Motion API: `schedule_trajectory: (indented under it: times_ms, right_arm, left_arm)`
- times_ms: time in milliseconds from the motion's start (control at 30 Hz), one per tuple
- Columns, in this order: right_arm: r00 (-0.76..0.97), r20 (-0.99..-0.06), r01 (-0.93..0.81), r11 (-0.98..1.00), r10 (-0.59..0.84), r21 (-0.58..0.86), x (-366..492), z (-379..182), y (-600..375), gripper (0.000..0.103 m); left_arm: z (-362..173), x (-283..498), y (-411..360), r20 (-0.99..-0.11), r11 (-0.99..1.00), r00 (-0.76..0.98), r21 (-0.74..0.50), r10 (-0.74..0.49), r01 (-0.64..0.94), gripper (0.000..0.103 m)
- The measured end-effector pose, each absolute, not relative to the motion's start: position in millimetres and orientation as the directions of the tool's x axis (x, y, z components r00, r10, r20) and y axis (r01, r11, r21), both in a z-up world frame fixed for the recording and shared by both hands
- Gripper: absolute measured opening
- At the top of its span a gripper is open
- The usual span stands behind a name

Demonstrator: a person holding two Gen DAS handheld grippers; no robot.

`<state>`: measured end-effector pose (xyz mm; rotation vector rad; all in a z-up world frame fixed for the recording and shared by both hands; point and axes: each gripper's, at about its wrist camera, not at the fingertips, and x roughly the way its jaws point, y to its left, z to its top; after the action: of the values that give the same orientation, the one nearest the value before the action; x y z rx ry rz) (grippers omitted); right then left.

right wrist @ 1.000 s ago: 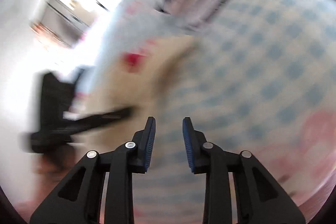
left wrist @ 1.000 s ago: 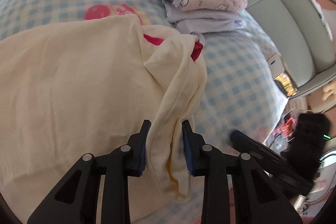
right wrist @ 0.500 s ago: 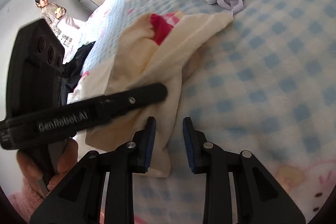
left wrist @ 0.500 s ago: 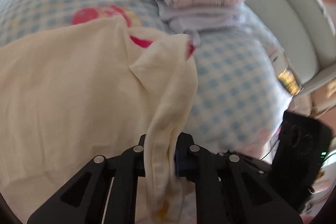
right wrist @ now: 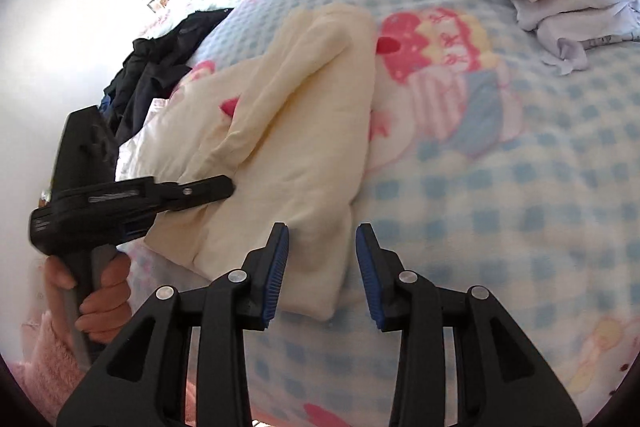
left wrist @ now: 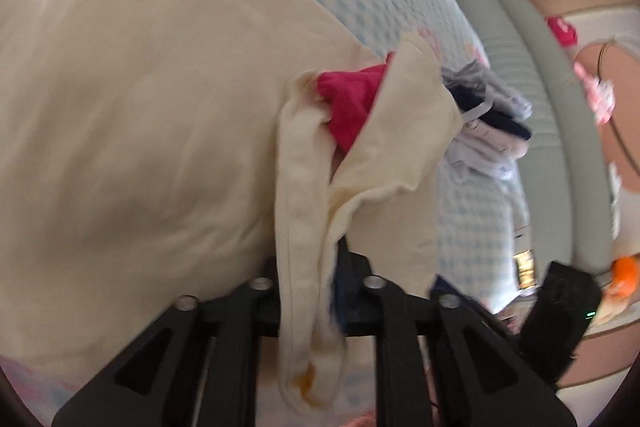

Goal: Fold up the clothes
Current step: 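Fold the held cream edge over the shirt with the left gripper, then open the left gripper and release the folded edge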

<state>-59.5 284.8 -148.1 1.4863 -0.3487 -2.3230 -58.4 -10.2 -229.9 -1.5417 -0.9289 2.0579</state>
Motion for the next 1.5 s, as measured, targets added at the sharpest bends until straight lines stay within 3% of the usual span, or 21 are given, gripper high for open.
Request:
schedule_trajectory:
  times_ms: [33, 100, 200, 267, 300, 400, 567, 667, 933, 967, 1000, 1033, 1067, 1133, 1233, 1333, 1500]
  right_arm:
    - [-0.388, -0.812, 0.155, -0.899, -0.436, 0.409, -59.2, -149.7, 284.9, 0.036]
    - [-0.384, -0.817, 0.149, -0.902, -0.431, 0.405, -60.6, -156.2, 281.7, 0.037]
    - [-0.358, -0.864, 0.128, -0.935, -0.354, 0.330, -62.3, -175.6, 276.9, 0.039]
    - [-0.352, -0.868, 0.094, -0.936, -0.350, 0.340, -58.8, -184.6, 279.1, 0.039]
    - [-0.360, -0.859, 0.074, -0.929, -0.363, 0.362, -55.2, -184.7, 283.0, 0.039]
    - [-0.365, -0.859, 0.040, -0.928, -0.359, 0.371, -47.2, -182.2, 289.6, 0.039]
    - [-0.439, -0.856, 0.024, -0.956, -0.273, 0.293, -42.5, -158.6, 291.0, 0.039]
    - [-0.460, -0.844, 0.061, -0.958, -0.276, 0.280, -51.2, -144.6, 286.0, 0.039]
    - [-0.441, -0.868, 0.084, -0.974, -0.228, 0.213, -117.3, -125.4, 289.6, 0.040]
    - [-0.430, -0.880, 0.074, -0.979, -0.204, 0.192, -123.7, -127.9, 290.6, 0.040]
    - [-0.419, -0.891, 0.056, -0.984, -0.177, 0.169, -130.1, -132.6, 290.9, 0.040]
    - [-0.411, -0.896, 0.045, -0.985, -0.168, 0.164, -134.9, -136.8, 291.4, 0.040]
    - [-0.408, -0.893, 0.041, -0.981, -0.187, 0.187, -137.3, -140.1, 292.3, 0.040]
    - [-0.404, -0.886, 0.034, -0.972, -0.227, 0.233, -142.0, -146.5, 294.1, 0.040]
    - [-0.403, -0.885, 0.059, -0.972, -0.232, 0.227, -146.0, -150.6, 290.6, 0.040]
    - [-0.421, -0.904, 0.007, -0.997, -0.077, 0.081, -153.2, -151.8, 292.0, 0.040]
    - [-0.429, -0.883, 0.012, -0.979, -0.189, 0.203, -168.9, -150.0, 294.8, 0.040]
  left_arm:
    - [-226.3, -54.8, -8.9, -0.677, -0.703, -0.317, -0.710, 0.664, 0.042, 0.047]
    - [-218.7, -47.1, -5.3, -0.675, -0.720, -0.335, -0.694, 0.658, -0.016, 0.057]
    - [-210.0, -36.5, 1.4, -0.742, -0.803, -0.339, -0.591, 0.579, -0.078, 0.056]
    - [-209.0, -32.1, 4.5, -0.806, -0.878, -0.362, -0.469, 0.469, -0.093, 0.033]
    - [-209.6, -31.2, 5.8, -0.842, -0.920, -0.375, -0.381, 0.387, -0.094, 0.012]
    - [-211.3, -28.8, -9.2, -0.829, -0.905, -0.385, -0.425, 0.405, -0.035, 0.011]
    - [-194.6, -21.1, -23.2, -0.814, -0.908, -0.434, -0.418, 0.386, -0.023, 0.017]
    - [-172.0, -20.7, -15.7, -0.811, -0.937, -0.477, -0.339, 0.338, -0.088, 0.018]
    - [-150.5, -73.7, 40.9, -0.785, -0.865, -0.378, -0.387, 0.490, -0.319, 0.018]
    - [-156.0, -81.7, 51.2, -0.784, -0.851, -0.353, -0.404, 0.511, -0.335, 0.020]
    - [-161.4, -89.8, 61.6, -0.782, -0.837, -0.328, -0.422, 0.531, -0.350, 0.030]
    - [-167.3, -98.5, 70.0, -0.796, -0.850, -0.331, -0.398, 0.507, -0.346, 0.043]
    - [-173.2, -107.5, 78.1, -0.812, -0.867, -0.340, -0.365, 0.475, -0.339, 0.047]
    - [-174.3, -111.8, 74.9, -0.825, -0.896, -0.384, -0.296, 0.414, -0.331, 0.047]
    - [-177.6, -125.5, 50.3, -0.843, -0.968, -0.486, -0.150, 0.231, -0.200, 0.047]
    - [-183.4, -128.7, 0.4, -0.833, -0.970, -0.508, -0.241, 0.221, -0.026, 0.045]
    - [-180.0, -111.1, 17.0, -0.795, -0.926, -0.476, -0.321, 0.376, -0.197, 0.048]
